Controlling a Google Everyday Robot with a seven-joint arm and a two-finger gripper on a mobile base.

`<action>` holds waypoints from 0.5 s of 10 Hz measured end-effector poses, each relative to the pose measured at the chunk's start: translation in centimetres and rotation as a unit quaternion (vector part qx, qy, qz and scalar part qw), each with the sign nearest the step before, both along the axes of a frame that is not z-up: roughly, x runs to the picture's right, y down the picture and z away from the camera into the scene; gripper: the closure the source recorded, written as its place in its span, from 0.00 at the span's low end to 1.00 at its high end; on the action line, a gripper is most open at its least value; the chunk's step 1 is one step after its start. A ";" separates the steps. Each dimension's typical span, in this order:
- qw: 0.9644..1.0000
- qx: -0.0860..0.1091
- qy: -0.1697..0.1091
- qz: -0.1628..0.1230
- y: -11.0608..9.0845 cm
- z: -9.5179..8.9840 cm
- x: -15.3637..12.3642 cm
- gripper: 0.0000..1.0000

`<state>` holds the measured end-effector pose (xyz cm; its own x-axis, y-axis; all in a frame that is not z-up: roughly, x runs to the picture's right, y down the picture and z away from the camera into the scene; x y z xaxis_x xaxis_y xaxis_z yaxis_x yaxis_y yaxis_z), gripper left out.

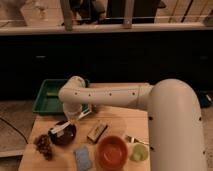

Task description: Place brush in purple bowl

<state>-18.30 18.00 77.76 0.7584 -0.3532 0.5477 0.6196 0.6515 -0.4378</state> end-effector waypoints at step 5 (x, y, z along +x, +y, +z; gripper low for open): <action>1.000 -0.001 -0.009 -0.016 0.5 -0.7 -0.6 0.27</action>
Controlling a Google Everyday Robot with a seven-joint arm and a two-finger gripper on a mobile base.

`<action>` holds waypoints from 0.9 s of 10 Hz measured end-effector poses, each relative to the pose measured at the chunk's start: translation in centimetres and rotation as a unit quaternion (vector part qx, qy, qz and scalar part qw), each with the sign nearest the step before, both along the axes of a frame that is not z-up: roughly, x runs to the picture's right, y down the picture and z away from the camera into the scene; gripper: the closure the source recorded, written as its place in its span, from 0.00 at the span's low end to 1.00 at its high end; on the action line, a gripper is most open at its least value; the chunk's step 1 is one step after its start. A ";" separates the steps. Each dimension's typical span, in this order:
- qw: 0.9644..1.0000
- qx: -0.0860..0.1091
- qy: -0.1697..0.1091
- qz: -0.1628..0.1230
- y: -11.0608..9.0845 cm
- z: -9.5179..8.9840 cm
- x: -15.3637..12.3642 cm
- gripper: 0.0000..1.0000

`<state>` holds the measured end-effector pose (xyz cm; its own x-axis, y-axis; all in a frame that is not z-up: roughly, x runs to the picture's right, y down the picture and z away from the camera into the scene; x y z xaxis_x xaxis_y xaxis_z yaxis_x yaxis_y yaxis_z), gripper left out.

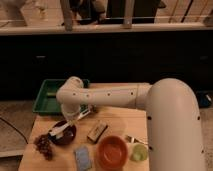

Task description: Place brush in purple bowl

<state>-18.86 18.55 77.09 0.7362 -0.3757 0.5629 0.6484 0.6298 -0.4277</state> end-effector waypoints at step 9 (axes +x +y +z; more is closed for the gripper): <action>1.000 -0.006 -0.006 -0.009 0.4 -0.5 -0.2 0.20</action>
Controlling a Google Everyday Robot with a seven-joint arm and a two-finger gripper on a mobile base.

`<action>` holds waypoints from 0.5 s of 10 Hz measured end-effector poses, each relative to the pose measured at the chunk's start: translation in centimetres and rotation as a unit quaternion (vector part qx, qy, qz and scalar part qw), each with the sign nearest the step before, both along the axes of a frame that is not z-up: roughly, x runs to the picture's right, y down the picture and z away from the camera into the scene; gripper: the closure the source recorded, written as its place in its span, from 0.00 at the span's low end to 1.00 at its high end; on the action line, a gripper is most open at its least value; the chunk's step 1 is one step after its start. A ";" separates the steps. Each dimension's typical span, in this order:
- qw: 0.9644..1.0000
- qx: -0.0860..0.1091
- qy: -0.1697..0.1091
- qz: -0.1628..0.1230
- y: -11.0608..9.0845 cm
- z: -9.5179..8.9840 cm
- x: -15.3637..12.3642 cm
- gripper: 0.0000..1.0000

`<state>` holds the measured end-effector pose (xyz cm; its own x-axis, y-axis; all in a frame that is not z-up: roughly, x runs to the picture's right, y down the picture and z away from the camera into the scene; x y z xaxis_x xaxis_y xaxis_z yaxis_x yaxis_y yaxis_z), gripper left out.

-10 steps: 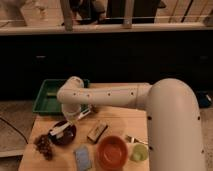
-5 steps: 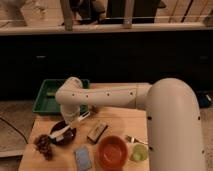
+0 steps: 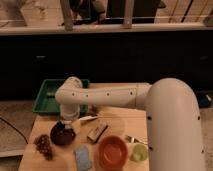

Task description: Place brush in purple bowl

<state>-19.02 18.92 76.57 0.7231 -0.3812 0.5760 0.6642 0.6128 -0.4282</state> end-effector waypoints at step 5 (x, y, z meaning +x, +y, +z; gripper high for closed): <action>1.000 0.007 -0.011 0.006 0.0 -0.3 0.1 0.20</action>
